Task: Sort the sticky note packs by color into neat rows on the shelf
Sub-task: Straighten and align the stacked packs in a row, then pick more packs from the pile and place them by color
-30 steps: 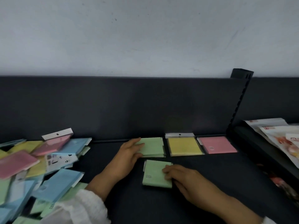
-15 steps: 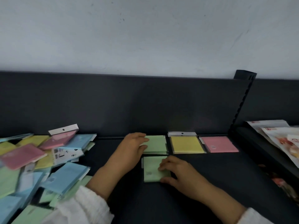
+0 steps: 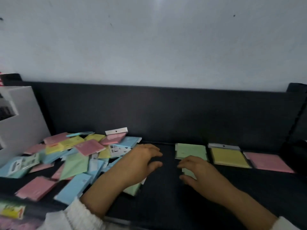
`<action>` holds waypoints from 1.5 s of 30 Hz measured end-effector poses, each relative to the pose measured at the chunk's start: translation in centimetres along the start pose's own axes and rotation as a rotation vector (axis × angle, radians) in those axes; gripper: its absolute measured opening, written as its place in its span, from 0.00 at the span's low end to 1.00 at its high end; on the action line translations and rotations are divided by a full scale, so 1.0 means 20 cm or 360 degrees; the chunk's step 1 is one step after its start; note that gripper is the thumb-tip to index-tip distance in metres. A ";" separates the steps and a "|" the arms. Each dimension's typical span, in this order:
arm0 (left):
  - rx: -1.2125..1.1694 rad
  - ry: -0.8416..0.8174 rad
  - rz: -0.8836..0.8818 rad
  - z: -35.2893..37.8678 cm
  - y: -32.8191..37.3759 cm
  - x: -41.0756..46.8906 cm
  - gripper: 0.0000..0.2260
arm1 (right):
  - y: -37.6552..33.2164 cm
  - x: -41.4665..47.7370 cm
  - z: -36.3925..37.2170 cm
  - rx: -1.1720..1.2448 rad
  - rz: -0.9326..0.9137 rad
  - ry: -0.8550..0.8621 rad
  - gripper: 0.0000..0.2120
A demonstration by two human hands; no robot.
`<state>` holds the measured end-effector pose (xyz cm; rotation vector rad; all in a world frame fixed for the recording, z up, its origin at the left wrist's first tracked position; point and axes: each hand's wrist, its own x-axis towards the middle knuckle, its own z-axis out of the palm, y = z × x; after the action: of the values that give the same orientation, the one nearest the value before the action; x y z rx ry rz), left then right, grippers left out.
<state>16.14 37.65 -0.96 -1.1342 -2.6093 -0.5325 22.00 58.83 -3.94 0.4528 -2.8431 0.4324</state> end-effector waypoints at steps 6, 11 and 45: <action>0.0025 0.0007 -0.0126 -0.08 -0.25 -0.25 0.18 | -0.23 0.15 0.10 -0.0020 -0.0093 -0.0084 0.17; 0.0043 0.0028 -0.0256 -0.22 -0.58 -0.49 0.19 | -0.49 0.38 0.23 -0.0009 -0.0087 -0.0066 0.16; -0.0124 0.0409 -0.0556 -0.41 -1.83 -1.12 0.21 | -1.42 1.52 0.95 -0.0090 0.0271 -0.0233 0.31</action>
<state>4.63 -3.43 -10.09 -0.5797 -2.5823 -0.7979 -0.04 18.92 -6.28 0.2413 -3.0403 0.3613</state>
